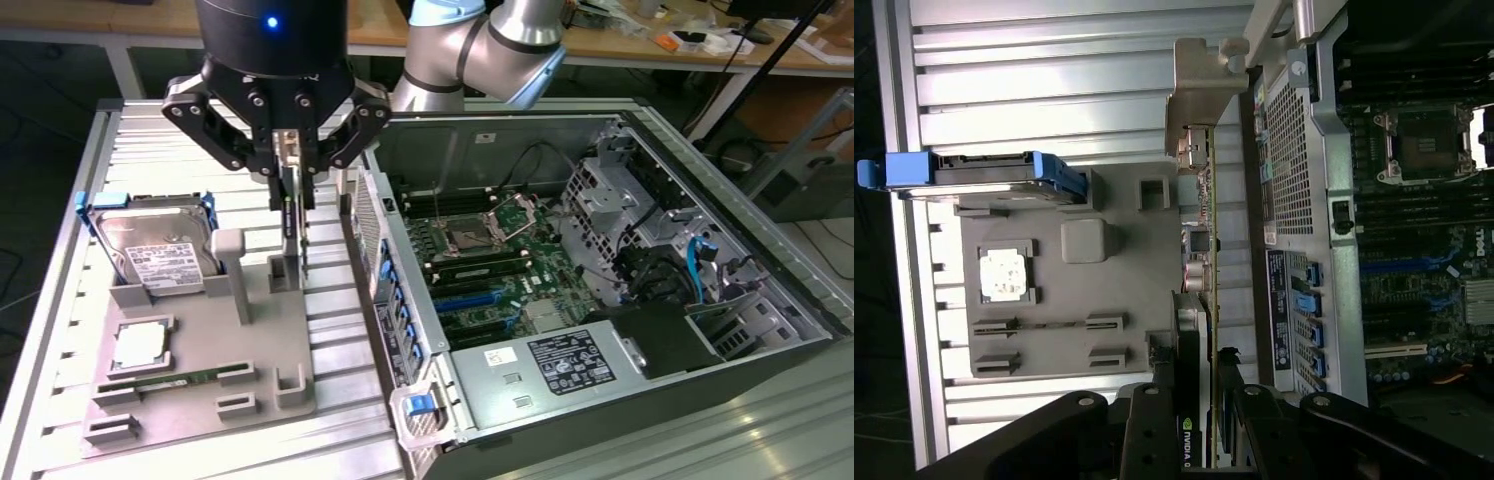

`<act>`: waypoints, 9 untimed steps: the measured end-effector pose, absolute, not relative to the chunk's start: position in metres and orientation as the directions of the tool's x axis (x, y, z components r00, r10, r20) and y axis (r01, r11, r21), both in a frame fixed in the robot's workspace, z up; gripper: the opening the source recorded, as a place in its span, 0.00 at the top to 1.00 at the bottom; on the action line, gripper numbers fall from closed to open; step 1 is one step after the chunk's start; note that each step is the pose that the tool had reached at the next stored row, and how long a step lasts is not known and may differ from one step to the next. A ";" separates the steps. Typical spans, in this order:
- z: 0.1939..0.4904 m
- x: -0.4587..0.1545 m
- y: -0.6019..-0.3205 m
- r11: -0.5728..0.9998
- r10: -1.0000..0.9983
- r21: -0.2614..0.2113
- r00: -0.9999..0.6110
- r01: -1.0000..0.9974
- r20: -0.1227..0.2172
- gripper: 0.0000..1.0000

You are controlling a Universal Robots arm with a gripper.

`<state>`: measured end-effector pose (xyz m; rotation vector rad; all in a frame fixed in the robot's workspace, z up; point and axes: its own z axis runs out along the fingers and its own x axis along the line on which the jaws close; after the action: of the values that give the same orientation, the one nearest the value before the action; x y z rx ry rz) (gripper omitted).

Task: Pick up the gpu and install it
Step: 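Pick up the gpu and move the gpu toward the slot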

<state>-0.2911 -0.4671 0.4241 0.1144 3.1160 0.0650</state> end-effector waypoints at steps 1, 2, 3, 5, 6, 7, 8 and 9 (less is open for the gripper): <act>0.424 -0.291 -0.467 0.996 0.074 0.042 -0.997 0.073 -0.021 0.73; 0.424 -0.290 -0.467 0.996 0.074 0.043 -0.997 0.073 -0.021 0.73; 0.424 -0.290 -0.467 0.996 0.074 0.043 -0.997 0.073 -0.021 0.73; 0.424 -0.290 -0.467 0.996 0.074 0.042 -0.997 0.073 -0.021 0.73; 0.424 -0.289 -0.467 0.996 0.074 0.042 -0.997 0.073 -0.021 0.73; 0.424 -0.289 -0.467 0.996 0.074 0.042 -0.997 0.073 -0.021 0.73; 0.424 -0.288 -0.467 0.996 0.074 0.042 -0.997 0.073 -0.021 0.73; 0.424 -0.288 -0.467 0.996 0.074 0.042 -0.997 0.073 -0.021 0.73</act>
<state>-0.2876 -0.4671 0.4242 0.1143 3.1161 0.0649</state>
